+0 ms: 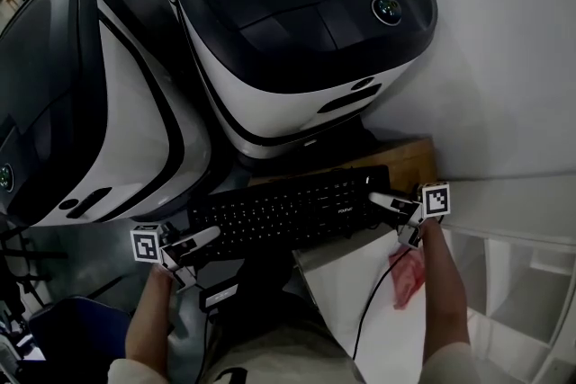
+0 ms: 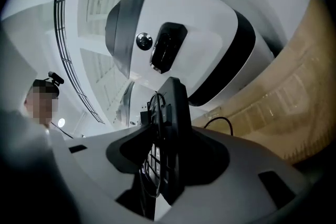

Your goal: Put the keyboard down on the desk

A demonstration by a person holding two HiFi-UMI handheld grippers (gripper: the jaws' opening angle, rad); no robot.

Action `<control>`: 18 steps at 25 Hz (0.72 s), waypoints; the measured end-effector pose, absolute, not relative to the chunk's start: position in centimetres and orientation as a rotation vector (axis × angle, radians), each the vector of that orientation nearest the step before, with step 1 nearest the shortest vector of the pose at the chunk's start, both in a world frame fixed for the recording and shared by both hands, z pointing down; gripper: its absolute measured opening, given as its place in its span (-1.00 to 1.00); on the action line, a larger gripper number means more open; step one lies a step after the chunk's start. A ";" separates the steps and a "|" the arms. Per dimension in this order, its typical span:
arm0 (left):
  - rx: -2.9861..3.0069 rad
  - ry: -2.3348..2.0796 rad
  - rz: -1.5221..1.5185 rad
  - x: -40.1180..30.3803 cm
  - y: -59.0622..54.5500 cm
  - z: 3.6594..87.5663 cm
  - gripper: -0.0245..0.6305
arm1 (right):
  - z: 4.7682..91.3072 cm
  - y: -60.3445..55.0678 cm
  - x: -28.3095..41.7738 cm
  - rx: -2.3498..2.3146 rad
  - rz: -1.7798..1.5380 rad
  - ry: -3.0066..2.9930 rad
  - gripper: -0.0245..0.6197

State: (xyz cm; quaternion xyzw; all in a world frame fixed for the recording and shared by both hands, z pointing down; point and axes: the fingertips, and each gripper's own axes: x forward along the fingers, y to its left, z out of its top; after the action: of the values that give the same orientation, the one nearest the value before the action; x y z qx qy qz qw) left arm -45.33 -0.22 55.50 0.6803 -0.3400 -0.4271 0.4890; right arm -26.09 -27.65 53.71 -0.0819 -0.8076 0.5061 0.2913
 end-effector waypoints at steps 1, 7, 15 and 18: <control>1.650 -0.855 -1.029 -45.7 -0.3 55.5 -0.62 | 53.4 -27.6 -26.2 -0.215 1.341 -2.160 -0.32; 1.583 -0.990 -0.990 -47.0 -1.4 55.6 -0.62 | 51.7 -26.9 -26.1 -0.195 1.332 -2.182 -0.35; 1.584 -1.066 -0.928 -47.4 -1.1 53.8 -0.56 | 48.1 -24.5 -24.9 -0.086 1.319 -2.200 -0.39; 1.588 -1.059 -0.902 -46.9 -0.2 53.1 -0.54 | 47.1 -23.1 -23.7 -0.053 1.304 -2.225 -0.39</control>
State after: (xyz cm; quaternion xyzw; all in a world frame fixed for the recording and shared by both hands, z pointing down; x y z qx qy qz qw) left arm -46.86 -0.23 53.11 0.6544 -0.4365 -0.3718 0.4929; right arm -23.70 -23.14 47.06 -0.0198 -0.8287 0.4857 0.2775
